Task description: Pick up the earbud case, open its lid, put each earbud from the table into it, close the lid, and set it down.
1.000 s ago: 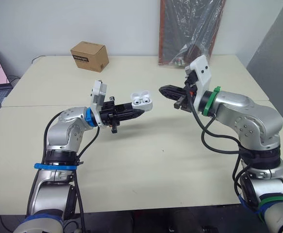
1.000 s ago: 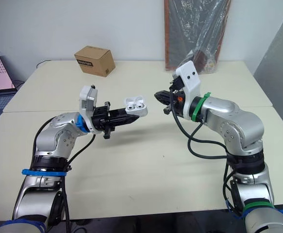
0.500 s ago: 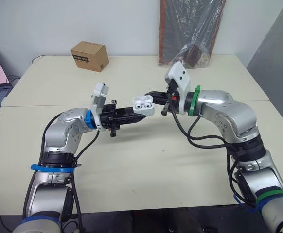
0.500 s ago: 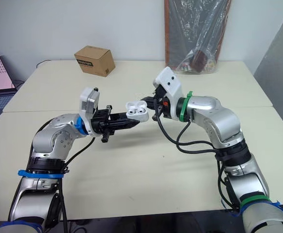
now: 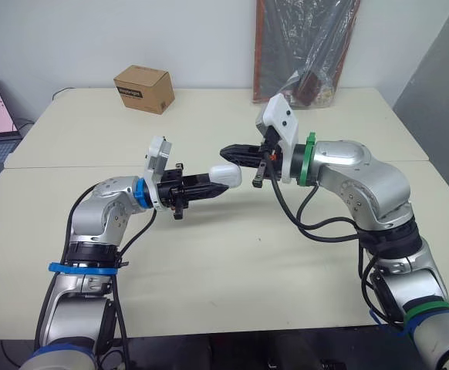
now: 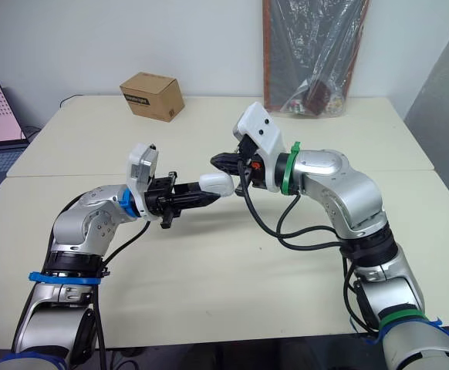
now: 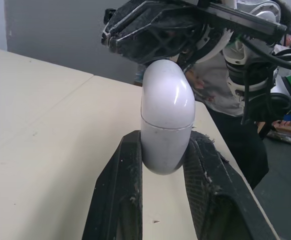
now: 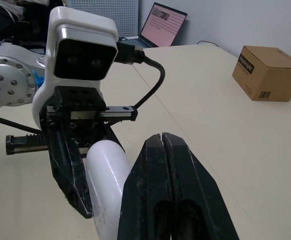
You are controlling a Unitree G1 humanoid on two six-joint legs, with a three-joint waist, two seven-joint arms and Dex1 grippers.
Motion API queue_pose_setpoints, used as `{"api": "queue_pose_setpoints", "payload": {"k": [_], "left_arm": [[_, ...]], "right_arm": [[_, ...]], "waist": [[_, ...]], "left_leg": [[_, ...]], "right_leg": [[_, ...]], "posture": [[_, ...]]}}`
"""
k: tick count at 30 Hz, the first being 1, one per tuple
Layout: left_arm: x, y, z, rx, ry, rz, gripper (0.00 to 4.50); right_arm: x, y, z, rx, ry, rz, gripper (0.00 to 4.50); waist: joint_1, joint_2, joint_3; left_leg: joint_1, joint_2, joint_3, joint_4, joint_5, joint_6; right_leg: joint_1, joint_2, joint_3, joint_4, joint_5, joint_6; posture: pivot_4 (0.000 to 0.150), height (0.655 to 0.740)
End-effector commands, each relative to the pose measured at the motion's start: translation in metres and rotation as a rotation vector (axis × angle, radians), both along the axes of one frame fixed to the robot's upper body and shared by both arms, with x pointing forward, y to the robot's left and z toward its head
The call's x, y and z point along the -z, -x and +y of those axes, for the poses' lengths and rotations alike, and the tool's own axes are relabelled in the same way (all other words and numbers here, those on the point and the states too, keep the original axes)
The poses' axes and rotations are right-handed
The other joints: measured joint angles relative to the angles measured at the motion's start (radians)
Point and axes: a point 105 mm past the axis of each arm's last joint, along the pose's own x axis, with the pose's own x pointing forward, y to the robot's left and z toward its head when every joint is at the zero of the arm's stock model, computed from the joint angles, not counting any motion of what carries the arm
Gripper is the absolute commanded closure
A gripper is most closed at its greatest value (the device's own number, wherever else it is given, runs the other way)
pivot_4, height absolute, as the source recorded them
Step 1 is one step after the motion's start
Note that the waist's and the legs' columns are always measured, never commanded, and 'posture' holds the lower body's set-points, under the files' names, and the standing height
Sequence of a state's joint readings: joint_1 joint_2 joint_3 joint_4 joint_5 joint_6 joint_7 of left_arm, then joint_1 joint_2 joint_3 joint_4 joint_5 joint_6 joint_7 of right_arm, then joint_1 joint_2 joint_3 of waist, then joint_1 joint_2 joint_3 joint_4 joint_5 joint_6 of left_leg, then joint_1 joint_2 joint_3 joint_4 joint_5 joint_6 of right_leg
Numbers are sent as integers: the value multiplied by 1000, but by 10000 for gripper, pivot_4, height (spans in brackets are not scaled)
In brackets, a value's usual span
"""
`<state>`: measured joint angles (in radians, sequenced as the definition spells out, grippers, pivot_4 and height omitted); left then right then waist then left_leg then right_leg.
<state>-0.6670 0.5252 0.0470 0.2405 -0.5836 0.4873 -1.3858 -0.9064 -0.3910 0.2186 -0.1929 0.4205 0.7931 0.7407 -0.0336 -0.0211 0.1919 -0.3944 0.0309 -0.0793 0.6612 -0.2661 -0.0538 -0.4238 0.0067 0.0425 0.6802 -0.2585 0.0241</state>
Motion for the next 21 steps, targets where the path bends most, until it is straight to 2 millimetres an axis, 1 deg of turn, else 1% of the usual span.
{"api": "queue_pose_setpoints", "payload": {"k": [1, 7, 8, 10, 12, 13, 15, 17, 19, 21], "left_arm": [[-18, -3, 1, -13, 24, -63, 37436], [-20, -4, 2, -24, 41, -49, 37436], [-20, -5, 2, -28, 43, -44, 37436], [-16, -9, 1, -60, 20, -18, 37436], [-7, -21, -1, -149, -43, 20, 37436], [-1, -28, -2, -202, -90, 31, 37436], [8, -37, -6, -263, -146, 70, 37436], [15, -44, -10, -297, -187, 151, 37436], [24, -46, -14, -301, -221, 233, 37436], [28, -46, -17, -292, -235, 285, 37436]], "right_arm": [[-6, 10, 1, -39, -11, -29, 44722], [-3, 13, 0, -40, -4, -34, 44722], [-5, 10, -4, -16, -8, -38, 44722], [-11, 0, -18, 51, -16, -42, 44722], [-16, -6, -34, 103, -25, -43, 44722], [-15, -6, -42, 118, -22, -37, 44722], [-5, -3, -51, 132, 2, -15, 44722], [12, 1, -59, 149, 37, 31, 44722], [24, 5, -64, 165, 54, 54, 44722], [33, 6, -68, 176, 54, 89, 44722]], "waist": [[0, 0, 0], [0, 0, 0], [0, 0, 0], [0, 0, 0], [1, 0, 0], [3, 0, 0], [6, 0, 0], [6, 0, 0], [2, 0, 0], [-1, 0, 0]], "left_leg": [[0, 0, 0, 0, 0, 0], [0, 0, 0, 0, 0, 0], [0, 0, 0, 0, 0, 0], [0, 0, 0, 0, 0, 0], [0, 0, 0, 0, 0, 0], [0, 0, 0, 1, 0, 0], [0, -1, -1, 1, 0, 0], [0, -1, 0, 1, 0, 0], [-1, -1, -1, 0, 0, 0], [-1, -1, 0, 0, 0, 0]], "right_leg": [[0, 0, 0, 0, 0, 0], [0, 0, 0, 0, 0, 0], [0, 0, 0, 0, 0, 0], [0, 0, 0, 0, 0, 0], [0, 0, 0, 0, 0, 0], [0, 0, 0, 0, 0, 0], [1, 0, 0, 0, 0, 0], [2, -1, 0, -1, 0, 0], [1, -1, 0, -1, 0, 0], [1, -1, 0, 0, 0, 0]], "posture": [[1500, 7400], [1500, 7400], [1500, 7400], [1500, 7400], [1500, 7400], [1500, 7400], [1500, 7400], [1500, 7400], [1500, 7400], [1500, 7400]]}}
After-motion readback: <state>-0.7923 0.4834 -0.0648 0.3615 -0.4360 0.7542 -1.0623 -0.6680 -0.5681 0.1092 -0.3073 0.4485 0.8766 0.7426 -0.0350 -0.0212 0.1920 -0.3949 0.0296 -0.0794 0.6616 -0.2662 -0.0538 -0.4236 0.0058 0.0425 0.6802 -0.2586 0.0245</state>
